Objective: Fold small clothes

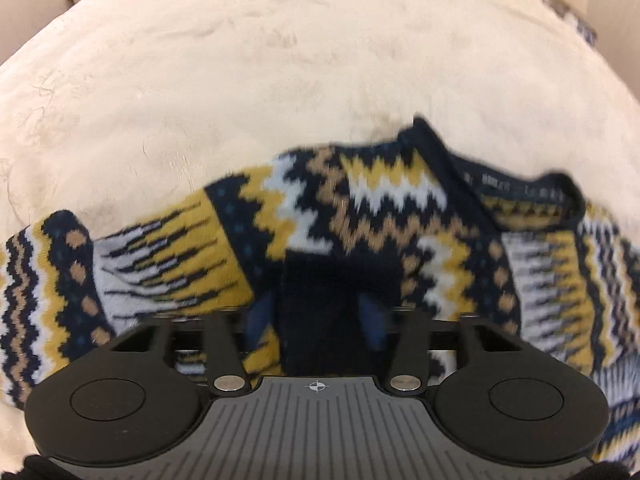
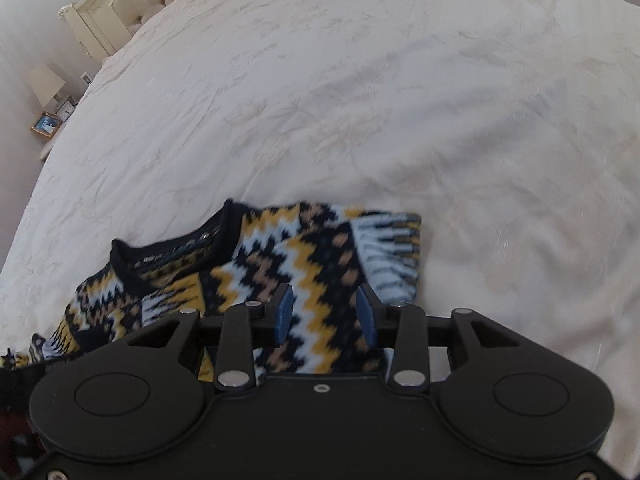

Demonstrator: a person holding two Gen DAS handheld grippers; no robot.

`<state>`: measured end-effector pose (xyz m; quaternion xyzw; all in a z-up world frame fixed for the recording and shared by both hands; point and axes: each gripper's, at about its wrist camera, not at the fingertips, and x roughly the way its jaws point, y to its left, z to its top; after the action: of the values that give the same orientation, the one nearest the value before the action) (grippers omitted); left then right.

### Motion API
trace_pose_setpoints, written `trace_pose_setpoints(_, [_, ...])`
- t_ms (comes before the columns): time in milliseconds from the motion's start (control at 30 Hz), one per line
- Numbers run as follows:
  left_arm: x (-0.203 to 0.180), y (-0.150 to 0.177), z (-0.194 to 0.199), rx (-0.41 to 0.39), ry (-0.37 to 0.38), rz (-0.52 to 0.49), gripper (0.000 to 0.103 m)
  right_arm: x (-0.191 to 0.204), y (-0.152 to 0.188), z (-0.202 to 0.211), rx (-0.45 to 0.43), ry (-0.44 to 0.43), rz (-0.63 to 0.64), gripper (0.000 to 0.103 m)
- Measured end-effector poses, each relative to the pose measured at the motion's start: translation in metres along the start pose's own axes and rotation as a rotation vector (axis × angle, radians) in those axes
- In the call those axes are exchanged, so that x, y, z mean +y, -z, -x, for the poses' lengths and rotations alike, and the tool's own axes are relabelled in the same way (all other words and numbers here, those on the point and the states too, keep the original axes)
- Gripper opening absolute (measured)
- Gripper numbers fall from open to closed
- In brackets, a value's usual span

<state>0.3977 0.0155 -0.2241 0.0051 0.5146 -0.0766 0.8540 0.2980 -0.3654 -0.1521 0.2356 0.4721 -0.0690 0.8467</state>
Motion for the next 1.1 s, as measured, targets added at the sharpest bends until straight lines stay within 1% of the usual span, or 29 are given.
trace_pose_setpoints(33, [-0.001,-0.001,0.002,0.004,-0.007,0.007,0.018,0.001,0.003,0.003,-0.002,0.003,0.001,0.047])
trace_pose_setpoints(67, [-0.001,-0.003,0.004,0.008,0.015,0.009,0.009,0.001,0.005,0.004,-0.003,0.006,0.0,0.047])
trace_pose_setpoints(100, [-0.002,-0.004,0.009,-0.002,0.036,0.016,0.009,0.001,0.008,0.005,-0.005,0.011,-0.002,0.047])
trace_pose_setpoints(167, [-0.002,-0.009,0.029,-0.041,0.034,0.015,0.009,0.0,0.013,0.01,-0.006,0.028,-0.002,0.047])
trace_pose_setpoints(233, [0.007,-0.013,0.049,-0.09,0.035,0.026,0.009,0.0,0.018,0.014,-0.007,0.047,0.004,0.047])
trace_pose_setpoints(267, [0.012,-0.016,0.053,-0.102,0.025,0.033,0.009,0.0,0.019,0.015,-0.009,0.054,0.008,0.047])
trace_pose_setpoints(333, [0.023,-0.019,0.054,-0.11,-0.046,0.023,0.009,-0.001,0.02,0.015,-0.012,0.07,0.018,0.047])
trace_pose_setpoints(367, [0.027,-0.02,0.05,-0.108,-0.051,0.011,0.009,-0.002,0.02,0.013,-0.012,0.073,0.018,0.047])
trace_pose_setpoints(433, [0.035,-0.021,0.035,-0.053,0.008,0.009,0.012,-0.002,0.017,0.007,-0.008,0.076,0.019,0.047])
trace_pose_setpoints(467, [0.036,-0.022,0.026,-0.007,0.025,0.001,0.013,-0.001,0.015,0.002,-0.002,0.086,0.032,0.047])
trace_pose_setpoints(500, [0.036,-0.021,0.017,0.027,0.014,-0.009,0.013,0.002,0.014,-0.004,0.008,0.093,0.046,0.047])
trace_pose_setpoints(533, [0.035,-0.02,0.012,0.042,0.0,-0.017,0.013,0.005,0.012,-0.011,0.025,0.098,0.059,0.047])
trace_pose_setpoints(633, [0.042,-0.015,0.005,0.049,0.037,0.015,0.017,0.008,0.01,-0.037,0.086,0.151,0.1,0.046])
trace_pose_setpoints(667, [0.043,-0.013,0.007,0.047,0.042,0.026,0.022,0.005,0.009,-0.046,0.109,0.18,0.102,0.046])
trace_pose_setpoints(700, [0.044,-0.011,0.009,0.046,0.039,0.028,0.029,0.001,0.01,-0.055,0.143,0.209,0.101,0.046])
trace_pose_setpoints(733, [0.045,-0.008,0.013,0.041,0.03,0.025,0.03,-0.005,0.011,-0.063,0.171,0.231,0.099,0.045])
trace_pose_setpoints(767, [0.049,-0.005,0.017,0.033,0.014,0.023,0.031,-0.01,0.012,-0.066,0.173,0.236,0.098,0.044])
trace_pose_setpoints(833, [0.051,0.001,0.034,-0.007,-0.018,0.044,0.032,-0.014,0.011,-0.062,0.155,0.248,0.085,0.045])
trace_pose_setpoints(867, [0.052,0.002,0.043,-0.03,-0.021,0.059,0.038,-0.013,0.01,-0.057,0.135,0.26,0.082,0.046])
trace_pose_setpoints(900, [0.051,0.004,0.052,-0.05,-0.019,0.072,0.044,-0.01,0.01,-0.048,0.102,0.272,0.09,0.051])
trace_pose_setpoints(933, [0.048,0.006,0.061,-0.064,-0.012,0.08,0.047,-0.005,0.011,-0.038,0.058,0.277,0.108,0.052])
trace_pose_setpoints(967, [0.044,0.009,0.067,-0.075,0.002,0.082,0.052,0.002,0.014,-0.027,0.009,0.265,0.135,0.054])
trace_pose_setpoints(1000, [0.037,0.013,0.072,-0.082,0.022,0.073,0.054,0.007,0.017,-0.02,-0.021,0.239,0.155,0.055])
trace_pose_setpoints(1033, [0.027,0.018,0.075,-0.084,0.036,0.054,0.055,0.012,0.021,-0.014,-0.039,0.2,0.173,0.059])
trace_pose_setpoints(1067, [0.018,0.023,0.076,-0.083,0.049,0.03,0.059,0.018,0.024,-0.012,-0.039,0.164,0.194,0.064])
trace_pose_setpoints(1100, [0.006,0.029,0.076,-0.077,0.065,0.002,0.061,0.023,0.027,-0.013,-0.028,0.137,0.222,0.066])
